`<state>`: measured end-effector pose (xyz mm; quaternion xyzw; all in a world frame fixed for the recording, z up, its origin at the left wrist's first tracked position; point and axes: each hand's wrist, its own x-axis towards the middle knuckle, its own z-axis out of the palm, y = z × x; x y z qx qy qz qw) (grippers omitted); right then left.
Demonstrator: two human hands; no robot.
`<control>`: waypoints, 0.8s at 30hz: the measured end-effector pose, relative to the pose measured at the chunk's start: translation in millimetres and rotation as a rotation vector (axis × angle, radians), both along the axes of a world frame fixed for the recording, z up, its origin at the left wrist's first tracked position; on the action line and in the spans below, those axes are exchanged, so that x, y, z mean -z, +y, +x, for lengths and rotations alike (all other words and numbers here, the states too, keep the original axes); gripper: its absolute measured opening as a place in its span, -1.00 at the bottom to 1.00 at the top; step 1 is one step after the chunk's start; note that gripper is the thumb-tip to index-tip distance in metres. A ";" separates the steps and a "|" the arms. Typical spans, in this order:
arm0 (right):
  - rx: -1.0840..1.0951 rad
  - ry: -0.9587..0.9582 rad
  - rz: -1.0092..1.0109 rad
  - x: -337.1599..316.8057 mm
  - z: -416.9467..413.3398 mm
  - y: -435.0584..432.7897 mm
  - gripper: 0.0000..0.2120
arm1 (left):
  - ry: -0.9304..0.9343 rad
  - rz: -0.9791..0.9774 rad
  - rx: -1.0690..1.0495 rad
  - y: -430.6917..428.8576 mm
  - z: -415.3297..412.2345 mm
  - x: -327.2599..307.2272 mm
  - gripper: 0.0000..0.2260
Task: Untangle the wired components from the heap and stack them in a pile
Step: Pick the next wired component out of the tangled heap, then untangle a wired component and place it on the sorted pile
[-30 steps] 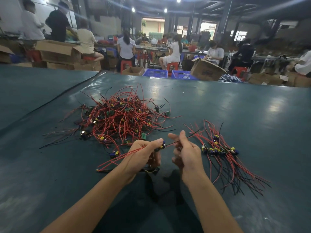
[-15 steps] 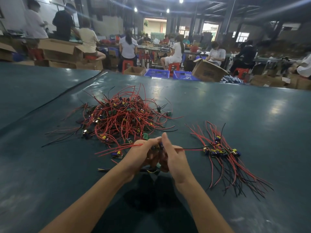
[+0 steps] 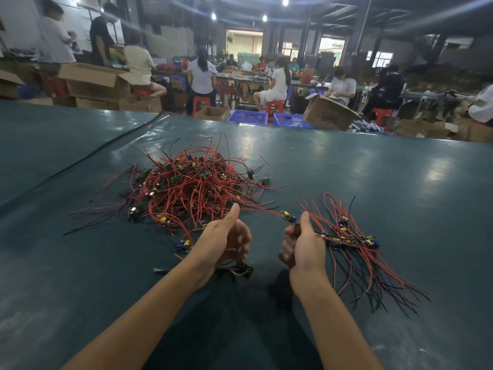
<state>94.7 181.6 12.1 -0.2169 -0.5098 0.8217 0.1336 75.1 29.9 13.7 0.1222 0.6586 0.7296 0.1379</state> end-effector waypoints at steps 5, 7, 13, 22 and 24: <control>0.116 0.076 -0.200 -2.4 -3.9 18.3 -0.51 | 0.334 -0.268 0.003 -8.5 -6.6 4.2 -0.75; 0.152 0.074 -0.203 -1.6 -4.5 23.9 -0.60 | 0.553 -0.547 -0.013 -15.9 -9.2 6.9 -0.97; 0.165 0.015 -0.162 2.3 -6.9 26.1 -0.78 | 0.736 -1.037 0.211 -26.8 -11.3 10.8 -0.74; -0.043 0.003 0.041 1.7 -3.5 9.6 -0.85 | 0.809 -0.974 0.028 -21.3 -11.8 15.7 -0.69; -0.108 -0.007 0.132 2.7 -1.4 5.0 -0.82 | 0.861 -0.900 -0.044 -17.9 -9.4 15.2 -0.68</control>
